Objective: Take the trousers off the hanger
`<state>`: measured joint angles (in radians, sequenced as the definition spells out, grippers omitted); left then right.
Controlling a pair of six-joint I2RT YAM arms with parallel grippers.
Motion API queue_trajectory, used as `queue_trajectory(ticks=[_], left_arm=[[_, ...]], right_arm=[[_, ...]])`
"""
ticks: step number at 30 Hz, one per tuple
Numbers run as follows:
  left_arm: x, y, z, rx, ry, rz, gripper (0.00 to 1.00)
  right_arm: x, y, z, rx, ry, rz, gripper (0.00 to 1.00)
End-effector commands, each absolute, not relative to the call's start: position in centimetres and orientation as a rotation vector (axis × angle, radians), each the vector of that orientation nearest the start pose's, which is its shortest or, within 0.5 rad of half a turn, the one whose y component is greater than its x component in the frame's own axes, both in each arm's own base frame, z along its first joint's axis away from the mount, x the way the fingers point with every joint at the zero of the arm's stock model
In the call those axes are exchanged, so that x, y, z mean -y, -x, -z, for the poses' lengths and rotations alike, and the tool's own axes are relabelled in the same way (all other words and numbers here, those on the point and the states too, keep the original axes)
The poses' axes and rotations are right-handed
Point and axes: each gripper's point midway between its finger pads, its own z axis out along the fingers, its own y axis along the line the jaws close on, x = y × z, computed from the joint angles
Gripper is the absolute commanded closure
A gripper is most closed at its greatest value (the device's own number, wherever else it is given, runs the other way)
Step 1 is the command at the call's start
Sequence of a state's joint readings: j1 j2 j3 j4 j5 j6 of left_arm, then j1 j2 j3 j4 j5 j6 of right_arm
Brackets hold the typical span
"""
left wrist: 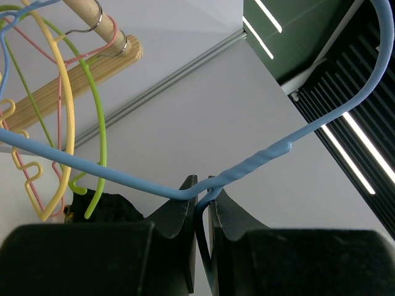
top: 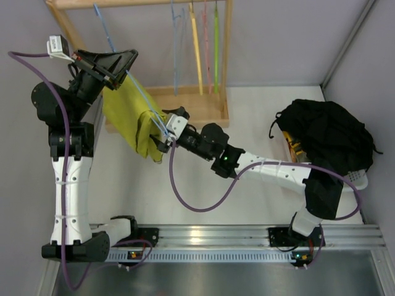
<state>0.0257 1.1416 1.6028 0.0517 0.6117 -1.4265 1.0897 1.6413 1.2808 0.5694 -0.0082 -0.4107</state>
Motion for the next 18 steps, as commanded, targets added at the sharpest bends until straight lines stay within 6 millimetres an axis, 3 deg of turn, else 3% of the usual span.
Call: queue_trajectory(ticks=[1, 7, 10, 12, 13, 16, 18], left_arm=[[12.5, -22.8, -66.0, -1.057, 0.114, 1.516, 1.00], [12.5, -23.2, -64.8, -1.078, 0.150, 1.533, 1.00], [12.3, -23.5, -64.5, -1.084, 0.166, 1.534, 1.00], [12.4, -23.5, -64.3, -1.089, 0.167, 1.540, 1.00], [12.4, -23.4, -64.3, -1.088, 0.163, 1.539, 1.00], [12.4, -23.5, -63.9, -1.100, 0.171, 1.533, 1.00], [12.4, -23.7, -63.5, -1.109, 0.181, 1.530, 1.00]], right_arm=[[-46.3, -27.7, -41.4, -0.936, 0.796, -0.561, 0.17], [-45.2, -29.1, -44.9, -0.881, 0.705, -0.563, 0.20], [-46.0, -28.1, -46.2, -0.823, 0.734, -0.615, 0.28], [-46.2, -27.6, -46.9, -0.790, 0.747, -0.628, 0.40], [-46.3, -27.4, -46.9, -0.777, 0.757, -0.634, 0.61], [-45.7, -27.2, -47.7, -0.769, 0.741, -0.632, 0.90], [-45.2, -27.0, -47.9, -0.767, 0.735, -0.632, 1.00]])
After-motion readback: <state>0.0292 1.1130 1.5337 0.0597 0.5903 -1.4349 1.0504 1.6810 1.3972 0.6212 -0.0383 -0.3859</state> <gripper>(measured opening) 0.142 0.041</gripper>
